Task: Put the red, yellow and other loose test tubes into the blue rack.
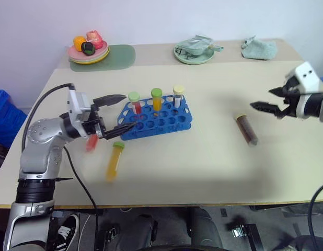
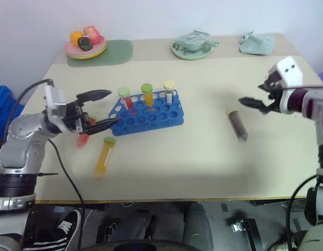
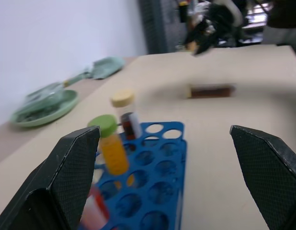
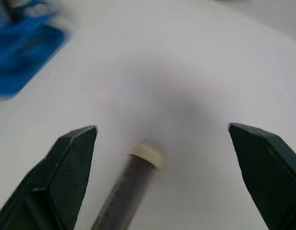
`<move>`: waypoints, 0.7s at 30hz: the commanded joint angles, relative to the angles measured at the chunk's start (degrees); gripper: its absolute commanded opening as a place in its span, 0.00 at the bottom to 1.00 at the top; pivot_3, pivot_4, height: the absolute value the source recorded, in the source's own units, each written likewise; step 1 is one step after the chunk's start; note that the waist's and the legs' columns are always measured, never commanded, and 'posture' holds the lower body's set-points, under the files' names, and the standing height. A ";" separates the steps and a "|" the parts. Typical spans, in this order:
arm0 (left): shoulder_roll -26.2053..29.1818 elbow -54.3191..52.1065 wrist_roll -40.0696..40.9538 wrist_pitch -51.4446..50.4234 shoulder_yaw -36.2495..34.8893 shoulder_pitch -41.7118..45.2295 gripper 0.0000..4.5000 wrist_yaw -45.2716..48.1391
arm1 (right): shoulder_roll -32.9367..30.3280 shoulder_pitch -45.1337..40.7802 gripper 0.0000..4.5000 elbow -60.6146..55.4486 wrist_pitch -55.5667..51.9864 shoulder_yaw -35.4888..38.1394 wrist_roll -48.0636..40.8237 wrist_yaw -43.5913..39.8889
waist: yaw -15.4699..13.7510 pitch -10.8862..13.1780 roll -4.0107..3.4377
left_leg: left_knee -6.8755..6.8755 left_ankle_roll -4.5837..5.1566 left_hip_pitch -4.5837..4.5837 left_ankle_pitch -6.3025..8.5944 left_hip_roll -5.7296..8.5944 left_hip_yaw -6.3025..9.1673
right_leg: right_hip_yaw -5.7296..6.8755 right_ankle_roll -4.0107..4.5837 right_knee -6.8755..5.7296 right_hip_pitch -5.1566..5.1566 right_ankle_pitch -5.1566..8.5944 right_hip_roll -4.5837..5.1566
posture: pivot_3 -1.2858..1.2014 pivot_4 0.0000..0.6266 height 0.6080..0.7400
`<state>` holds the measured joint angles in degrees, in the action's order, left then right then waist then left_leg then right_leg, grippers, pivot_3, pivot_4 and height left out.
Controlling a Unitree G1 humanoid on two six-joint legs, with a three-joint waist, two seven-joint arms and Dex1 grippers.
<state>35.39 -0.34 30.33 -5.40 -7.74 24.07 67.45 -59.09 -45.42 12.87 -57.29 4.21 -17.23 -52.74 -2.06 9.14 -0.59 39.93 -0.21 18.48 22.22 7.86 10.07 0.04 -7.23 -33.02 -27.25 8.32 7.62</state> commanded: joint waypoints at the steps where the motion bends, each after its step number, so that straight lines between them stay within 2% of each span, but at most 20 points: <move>1: -0.09 0.71 -0.01 2.09 -0.57 0.71 0.99 0.81 | -0.23 -7.08 1.00 -0.92 -13.83 -5.32 -1.41 -0.38 | 0.04 0.00 0.00 | -0.01 0.00 0.00 0.00 -0.01 -0.06 | 0.00 0.00 0.02 -0.01 0.00 0.00 | 0.52 0.24 1.00; 5: -0.71 -0.09 -0.05 3.67 -0.24 -1.08 0.99 1.51 | 2.07 -14.72 1.00 2.95 -27.42 -13.32 -0.96 1.67 | -0.07 0.02 0.03 | 0.00 0.04 0.06 0.02 0.01 -0.15 | -0.03 -0.01 0.07 -0.03 -0.01 0.02 | 0.52 0.24 1.00; 7: -0.99 -1.29 0.04 4.06 -0.13 -2.37 0.99 1.31 | 4.07 -17.45 1.00 6.43 -30.61 -16.29 0.66 4.48 | -0.10 0.02 0.04 | 0.01 0.06 0.05 0.03 0.02 -0.17 | -0.05 0.01 0.06 -0.05 -0.02 0.04 | 0.52 0.24 1.00; 13: -1.03 -4.01 0.22 4.96 -0.60 -5.97 0.99 0.94 | 8.53 -20.55 1.00 18.72 -29.94 -18.49 4.53 11.31 | -0.18 0.02 0.04 | 0.03 0.06 0.16 0.03 0.06 -0.16 | -0.02 -0.01 0.06 -0.12 -0.05 0.05 | 0.52 0.24 1.00; 21: -0.23 -7.63 0.99 4.50 -1.96 -9.56 0.99 -0.12 | 11.30 -21.65 1.00 25.74 -27.31 -20.87 6.99 12.99 | 0.59 0.02 0.03 | 0.03 0.05 0.14 0.03 0.04 -0.20 | -0.04 -0.02 0.03 -0.17 -0.08 0.03 | 0.52 0.24 1.00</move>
<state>34.32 -5.93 30.51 -1.40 -7.90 14.97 67.85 -47.62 -65.12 38.62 -85.32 -16.35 -10.98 -39.71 -1.47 9.16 -0.56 39.96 -0.16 18.62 22.24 7.90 9.87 0.00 -7.25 -33.01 -27.41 8.24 7.66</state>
